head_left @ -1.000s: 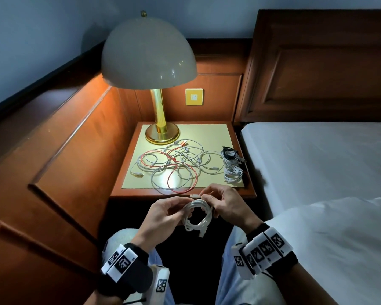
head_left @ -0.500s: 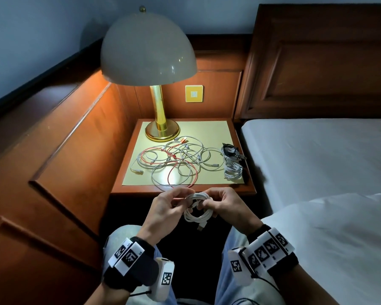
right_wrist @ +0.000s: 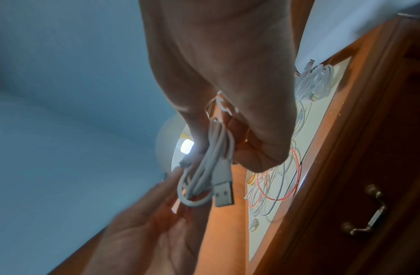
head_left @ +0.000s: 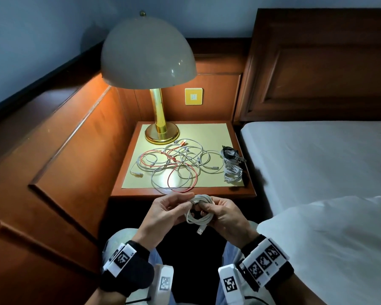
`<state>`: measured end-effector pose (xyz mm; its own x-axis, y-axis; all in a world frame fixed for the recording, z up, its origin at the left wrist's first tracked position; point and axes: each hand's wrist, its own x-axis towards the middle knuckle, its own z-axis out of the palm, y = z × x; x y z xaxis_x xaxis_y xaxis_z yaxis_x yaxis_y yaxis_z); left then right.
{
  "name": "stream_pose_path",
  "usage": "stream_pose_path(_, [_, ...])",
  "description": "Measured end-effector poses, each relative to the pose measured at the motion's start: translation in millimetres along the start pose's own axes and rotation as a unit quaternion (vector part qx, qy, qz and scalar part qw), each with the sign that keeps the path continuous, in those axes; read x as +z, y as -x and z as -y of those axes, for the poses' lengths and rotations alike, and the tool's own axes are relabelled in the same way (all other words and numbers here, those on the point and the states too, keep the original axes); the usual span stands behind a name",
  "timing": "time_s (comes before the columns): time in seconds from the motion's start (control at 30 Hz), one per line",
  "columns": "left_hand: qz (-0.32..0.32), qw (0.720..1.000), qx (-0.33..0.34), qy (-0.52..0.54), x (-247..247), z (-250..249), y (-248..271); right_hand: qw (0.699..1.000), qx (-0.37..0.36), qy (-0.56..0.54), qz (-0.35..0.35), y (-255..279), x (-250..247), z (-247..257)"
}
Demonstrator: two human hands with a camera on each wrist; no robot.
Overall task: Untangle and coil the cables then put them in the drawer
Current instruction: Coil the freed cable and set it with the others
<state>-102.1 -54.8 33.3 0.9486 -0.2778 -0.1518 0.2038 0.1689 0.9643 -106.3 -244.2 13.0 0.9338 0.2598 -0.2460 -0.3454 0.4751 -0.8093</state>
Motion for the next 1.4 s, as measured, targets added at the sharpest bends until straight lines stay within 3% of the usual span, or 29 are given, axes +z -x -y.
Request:
stream_pose_path(0.13, [0.018,0.997,0.020,-0.077,-1.4,-2.2,-0.4,0.999,-0.030,0.040,-0.019,-4.7,-3.3,-5.1])
stream_pose_path(0.57, [0.004,0.996,0.055,-0.065,10.6,18.1,-5.5,0.959,-0.080,0.270,-0.034,-5.2,-17.2,5.7])
stream_pose_path(0.67, [-0.002,0.997,0.054,-0.053,8.0,14.7,-6.8,0.958,-0.088,0.267,-0.061,-4.3,-16.9,6.6])
stream_pose_path(0.8, [-0.018,0.997,0.052,-0.048,5.4,10.6,-10.7,0.966,-0.088,0.242,-0.033,0.3,-19.2,10.3])
stream_pose_path(0.97, [-0.043,0.998,0.034,-0.030,1.5,10.1,-16.8,0.952,-0.110,0.284,-0.023,2.6,-34.4,9.9])
stream_pose_path(1.13, [-0.036,0.999,0.011,-0.008,16.8,9.5,-31.7,0.916,-0.130,0.377,-0.044,-0.3,-48.0,13.0])
stream_pose_path(1.4, [0.041,0.996,-0.069,-0.046,46.2,2.5,-93.5,0.934,-0.103,0.324,-0.112,-25.9,-91.1,44.2])
